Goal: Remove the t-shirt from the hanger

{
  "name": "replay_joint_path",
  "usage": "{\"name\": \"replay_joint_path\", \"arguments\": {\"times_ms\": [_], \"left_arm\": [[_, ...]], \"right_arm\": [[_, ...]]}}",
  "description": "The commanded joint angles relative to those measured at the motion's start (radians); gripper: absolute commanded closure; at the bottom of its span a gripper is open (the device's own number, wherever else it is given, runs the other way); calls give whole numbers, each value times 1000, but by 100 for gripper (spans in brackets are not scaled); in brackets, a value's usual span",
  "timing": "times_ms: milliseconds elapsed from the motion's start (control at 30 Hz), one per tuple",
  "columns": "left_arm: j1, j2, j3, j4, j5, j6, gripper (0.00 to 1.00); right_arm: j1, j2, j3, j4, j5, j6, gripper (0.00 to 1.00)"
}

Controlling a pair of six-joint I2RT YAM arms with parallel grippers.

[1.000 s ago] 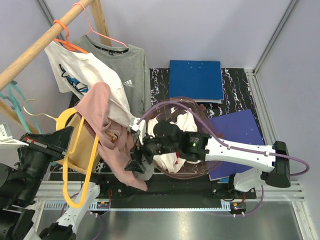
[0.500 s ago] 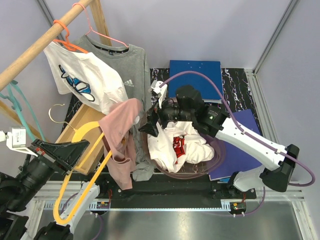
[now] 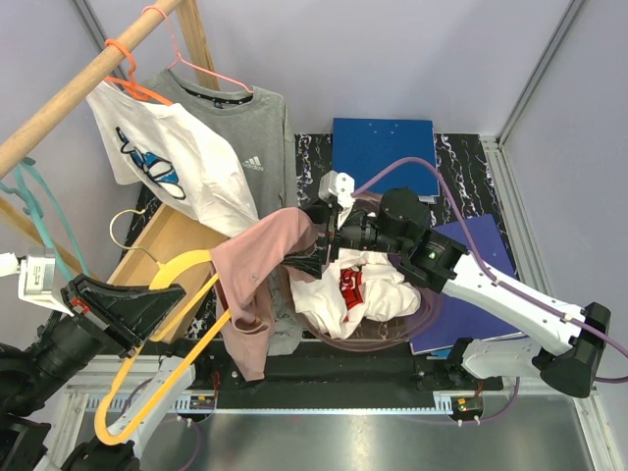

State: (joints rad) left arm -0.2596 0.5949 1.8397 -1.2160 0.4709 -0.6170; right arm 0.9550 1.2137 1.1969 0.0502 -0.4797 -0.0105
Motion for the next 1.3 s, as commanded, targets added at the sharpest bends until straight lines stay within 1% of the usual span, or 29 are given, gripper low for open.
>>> {"name": "replay_joint_path", "arguments": {"times_ms": [0,33,67,167,267,300,367,433,533,567,600,667,800,867,900,1100,1167,1200,1267], "left_arm": [[-12,-20,9,119,69,-6,100],[-13,-21,9,119,68,-6,100],[-13,-21,9,119,67,-6,100],[-20,-20,12,124,71,-3,100],[-26,-20,13,124,68,2,100],[-27,-18,12,122,64,3,100],[-30,-20,9,122,64,5,100],[-32,-26,3,124,57,8,100],[-38,-32,-10,122,41,11,100],[-41,-36,-14,121,38,11,100],[-43,-38,-16,121,26,13,100],[-47,-43,-19,113,8,13,100],[-59,-41,-7,70,-76,20,100],[-67,-38,7,37,-116,28,100],[-69,-41,10,26,-159,31,100],[-89,-56,15,-14,-250,25,100],[-95,-56,29,-39,-277,29,100],[-96,-58,32,-46,-317,31,100],[-98,-61,44,-77,-362,33,100]], "right_arm": [[4,-26,-40,155,-23,43,8],[2,-26,-52,160,-19,46,11],[4,-29,-60,165,-13,52,18],[4,-39,-92,194,30,67,25],[2,-51,-115,211,87,79,43],[5,-54,-121,223,122,84,58],[4,-62,-135,232,156,96,71],[2,-66,-140,238,202,106,81],[2,-80,-140,221,275,118,90],[2,-91,-135,211,302,122,97],[4,-97,-135,189,353,122,100],[2,-114,-125,162,421,121,100],[-19,-135,-103,96,585,130,100],[-32,-144,-97,80,619,147,100],[-39,-148,-94,64,636,155,100],[-104,-144,-36,8,658,179,100],[-116,-135,10,1,645,178,100],[-117,-129,32,-13,632,172,100],[-117,-105,120,-38,622,156,100]]}}
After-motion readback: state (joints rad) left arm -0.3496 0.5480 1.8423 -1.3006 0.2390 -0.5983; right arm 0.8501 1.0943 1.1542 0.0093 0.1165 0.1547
